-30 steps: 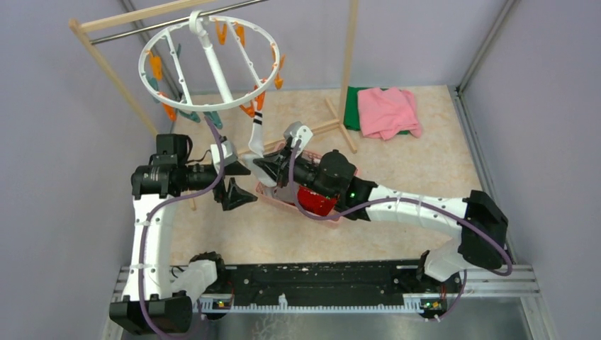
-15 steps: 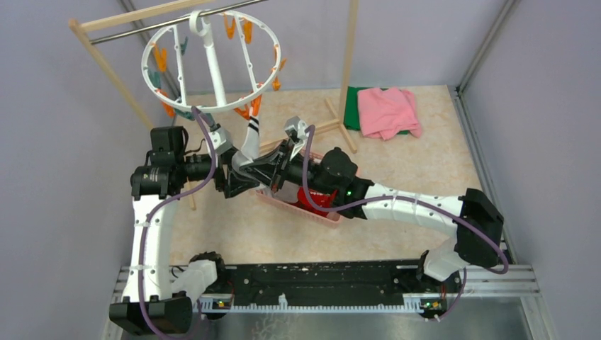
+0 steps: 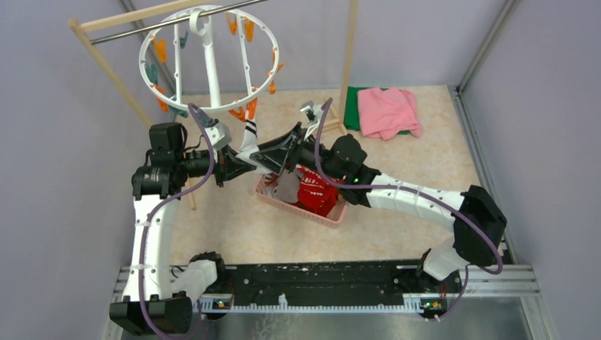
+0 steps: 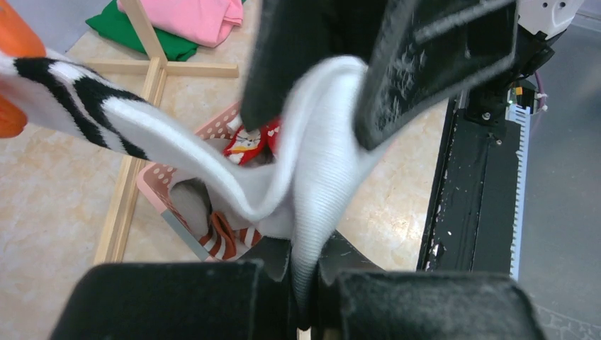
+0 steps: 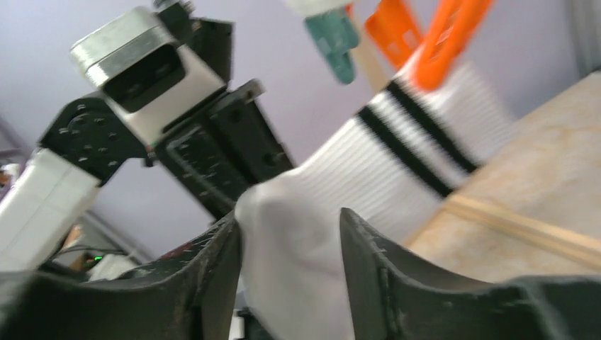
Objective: Remove the socks clipped to the hanger
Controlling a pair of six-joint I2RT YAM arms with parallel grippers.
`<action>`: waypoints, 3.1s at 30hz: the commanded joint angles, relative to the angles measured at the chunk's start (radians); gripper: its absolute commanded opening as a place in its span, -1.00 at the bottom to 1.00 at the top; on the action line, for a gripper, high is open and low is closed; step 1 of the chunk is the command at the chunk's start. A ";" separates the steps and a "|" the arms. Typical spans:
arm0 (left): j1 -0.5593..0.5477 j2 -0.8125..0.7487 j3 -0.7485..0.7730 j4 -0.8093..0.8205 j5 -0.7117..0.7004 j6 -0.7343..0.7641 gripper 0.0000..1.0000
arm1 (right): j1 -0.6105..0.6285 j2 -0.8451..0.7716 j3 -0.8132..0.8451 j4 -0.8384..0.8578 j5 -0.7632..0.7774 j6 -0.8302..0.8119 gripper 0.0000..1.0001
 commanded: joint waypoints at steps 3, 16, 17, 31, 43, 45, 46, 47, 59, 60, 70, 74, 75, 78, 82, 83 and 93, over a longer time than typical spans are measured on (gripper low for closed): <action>0.000 -0.016 -0.018 0.035 0.045 0.003 -1.00 | -0.120 -0.045 0.070 -0.120 -0.067 -0.082 0.57; 0.000 -0.015 -0.019 0.004 0.105 -0.027 -1.00 | -0.294 0.350 0.407 0.372 -0.539 0.350 0.97; 0.000 -0.015 -0.016 0.000 0.113 -0.028 -1.00 | -0.295 0.372 0.430 0.397 -0.546 0.382 0.97; 0.000 0.003 -0.002 -0.040 0.122 0.021 -1.00 | -0.280 0.512 0.520 0.626 -0.433 0.539 0.70; 0.000 0.001 0.013 -0.037 0.138 -0.004 -1.00 | -0.252 0.574 0.564 0.610 -0.397 0.575 0.61; 0.000 0.000 0.014 -0.040 0.139 -0.006 -1.00 | -0.252 0.580 0.566 0.627 -0.386 0.581 0.62; 0.000 -0.001 0.013 -0.040 0.139 -0.005 -1.00 | -0.250 0.585 0.572 0.636 -0.384 0.588 0.61; 0.000 -0.001 0.014 -0.041 0.137 -0.008 -1.00 | -0.248 0.591 0.583 0.643 -0.383 0.596 0.58; 0.000 -0.007 0.014 -0.043 0.121 -0.011 -1.00 | -0.229 0.658 0.689 0.683 -0.381 0.662 -0.36; -0.001 -0.007 0.014 -0.043 0.119 -0.011 -1.00 | -0.229 0.657 0.689 0.683 -0.385 0.663 -0.42; 0.000 -0.008 -0.014 -0.016 0.070 -0.009 -1.00 | -0.229 0.602 0.644 0.577 -0.396 0.584 -1.00; -0.001 -0.004 -0.047 -0.051 0.004 0.080 -1.00 | -0.228 0.531 0.576 0.414 -0.370 0.439 -1.00; 0.000 -0.004 -0.053 -0.059 -0.011 0.101 -1.00 | -0.228 0.515 0.562 0.381 -0.367 0.407 -1.00; 0.000 -0.004 -0.077 -0.072 -0.063 0.164 -1.00 | -0.226 0.476 0.524 0.318 -0.349 0.342 -1.00; 0.000 0.000 -0.109 -0.067 -0.133 0.217 -1.00 | -0.226 0.456 0.516 0.299 -0.352 0.321 -1.00; 0.000 0.001 -0.117 -0.067 -0.140 0.224 -1.00 | -0.227 0.456 0.522 0.296 -0.355 0.321 -1.00; -0.003 0.015 -0.119 -0.037 -0.101 0.207 -1.00 | -0.228 0.414 0.514 0.177 -0.364 0.246 0.44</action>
